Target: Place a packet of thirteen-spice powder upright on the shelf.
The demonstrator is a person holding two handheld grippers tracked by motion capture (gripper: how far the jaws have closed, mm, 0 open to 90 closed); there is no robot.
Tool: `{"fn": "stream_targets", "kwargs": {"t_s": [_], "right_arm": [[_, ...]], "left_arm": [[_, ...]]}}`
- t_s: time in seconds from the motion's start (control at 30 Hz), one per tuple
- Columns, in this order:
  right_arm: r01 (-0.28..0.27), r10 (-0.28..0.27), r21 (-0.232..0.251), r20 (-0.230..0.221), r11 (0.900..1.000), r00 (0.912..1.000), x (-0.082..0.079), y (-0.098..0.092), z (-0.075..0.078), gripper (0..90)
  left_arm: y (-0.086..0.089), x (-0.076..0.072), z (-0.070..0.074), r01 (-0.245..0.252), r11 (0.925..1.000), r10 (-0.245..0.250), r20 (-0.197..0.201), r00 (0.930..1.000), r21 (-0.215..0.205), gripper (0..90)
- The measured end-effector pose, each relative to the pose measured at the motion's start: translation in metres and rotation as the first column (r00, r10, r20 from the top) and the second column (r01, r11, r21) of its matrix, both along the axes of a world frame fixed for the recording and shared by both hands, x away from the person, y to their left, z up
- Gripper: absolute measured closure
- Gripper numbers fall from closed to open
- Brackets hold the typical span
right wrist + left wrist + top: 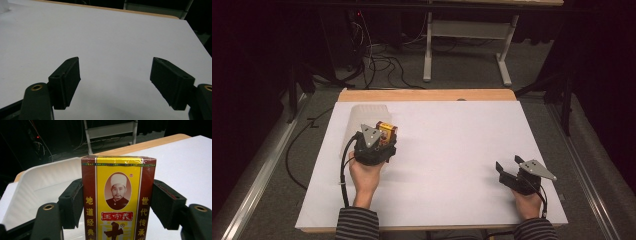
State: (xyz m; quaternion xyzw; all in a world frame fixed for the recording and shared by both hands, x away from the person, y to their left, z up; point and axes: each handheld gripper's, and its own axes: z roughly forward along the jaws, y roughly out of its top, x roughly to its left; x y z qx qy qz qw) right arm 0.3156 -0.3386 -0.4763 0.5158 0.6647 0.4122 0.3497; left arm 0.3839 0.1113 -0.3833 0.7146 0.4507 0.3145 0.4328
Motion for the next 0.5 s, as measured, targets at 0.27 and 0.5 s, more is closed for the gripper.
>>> {"fn": "stream_targets", "kwargs": {"t_s": [0.27,0.5], "right_arm": [[-0.001,0.001,-0.001,-0.001,1.000,1.0000,0.000,0.000,0.000,24.4],[-0.002,0.002,-0.003,0.001,1.000,1.0000,0.000,0.000,0.000,24.4]], "left_arm": [[0.010,0.001,-0.002,-0.027,0.9996,0.027,-0.005,0.9996,0.009,32.7],[0.021,0.001,-0.005,-0.064,0.9979,0.064,-0.006,0.9979,-0.004,32.6]]}}
